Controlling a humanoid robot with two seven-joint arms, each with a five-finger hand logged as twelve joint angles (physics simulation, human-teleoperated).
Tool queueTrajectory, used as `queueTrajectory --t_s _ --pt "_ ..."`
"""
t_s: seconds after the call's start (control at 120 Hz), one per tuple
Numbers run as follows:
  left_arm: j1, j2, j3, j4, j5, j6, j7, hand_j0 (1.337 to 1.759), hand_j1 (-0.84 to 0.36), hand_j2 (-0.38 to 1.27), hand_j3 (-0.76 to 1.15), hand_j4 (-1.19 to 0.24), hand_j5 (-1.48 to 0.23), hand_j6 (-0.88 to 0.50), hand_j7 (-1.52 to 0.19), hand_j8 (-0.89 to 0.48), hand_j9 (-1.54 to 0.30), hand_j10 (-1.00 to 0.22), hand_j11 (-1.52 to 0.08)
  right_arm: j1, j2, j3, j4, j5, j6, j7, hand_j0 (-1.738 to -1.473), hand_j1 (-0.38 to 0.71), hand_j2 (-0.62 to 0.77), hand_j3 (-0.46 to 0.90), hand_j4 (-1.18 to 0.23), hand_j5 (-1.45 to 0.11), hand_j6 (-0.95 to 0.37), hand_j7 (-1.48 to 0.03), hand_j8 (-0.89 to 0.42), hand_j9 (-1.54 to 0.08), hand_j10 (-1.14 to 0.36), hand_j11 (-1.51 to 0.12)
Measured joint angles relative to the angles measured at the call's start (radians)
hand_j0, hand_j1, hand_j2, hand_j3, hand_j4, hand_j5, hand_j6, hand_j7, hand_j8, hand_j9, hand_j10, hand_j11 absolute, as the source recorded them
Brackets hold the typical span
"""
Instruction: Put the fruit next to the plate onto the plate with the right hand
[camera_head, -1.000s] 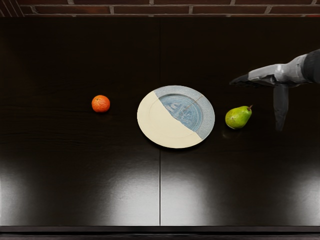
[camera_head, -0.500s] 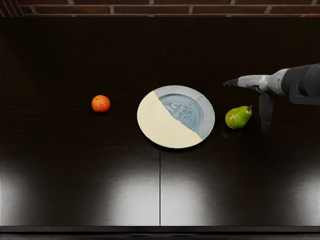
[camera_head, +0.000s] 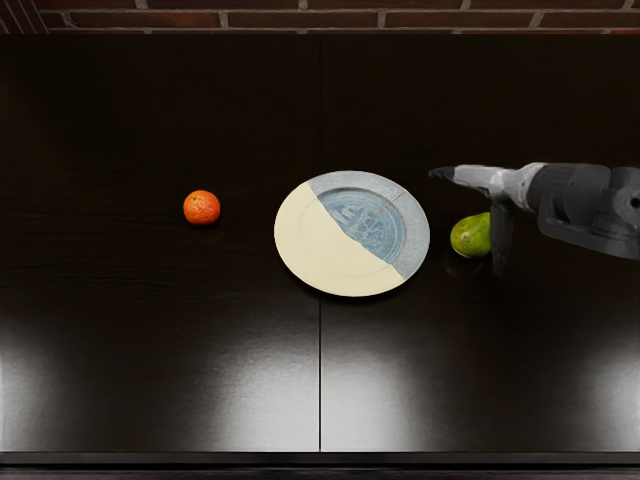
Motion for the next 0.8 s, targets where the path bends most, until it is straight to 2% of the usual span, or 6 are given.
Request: queueTrajectory --t_s 0.342,0.8 --pt "0.001 0.000 0.000 0.000 0.000 0.000 0.000 1.658 0.33 0.00 0.00 -0.02 -0.02 -0.02 -0.02 -0.02 -0.02 -0.02 -0.02 -0.056 0.013 -0.001 0.003 -0.073 -0.097 0.000 -1.658 -0.33 0.00 0.00 -0.02 -0.03 -0.03 -0.03 -0.02 -0.03 -0.02 -0.03" --pt "0.001 0.000 0.000 0.000 0.000 0.000 0.000 1.658 0.33 0.00 0.00 -0.02 -0.02 -0.02 -0.02 -0.02 -0.02 -0.02 -0.02 -0.144 0.006 -0.001 -0.002 -0.174 -0.189 0.000 -1.658 -0.18 -0.03 0.00 -0.15 -0.19 -0.15 -0.19 -0.15 -0.19 -0.15 -0.19"
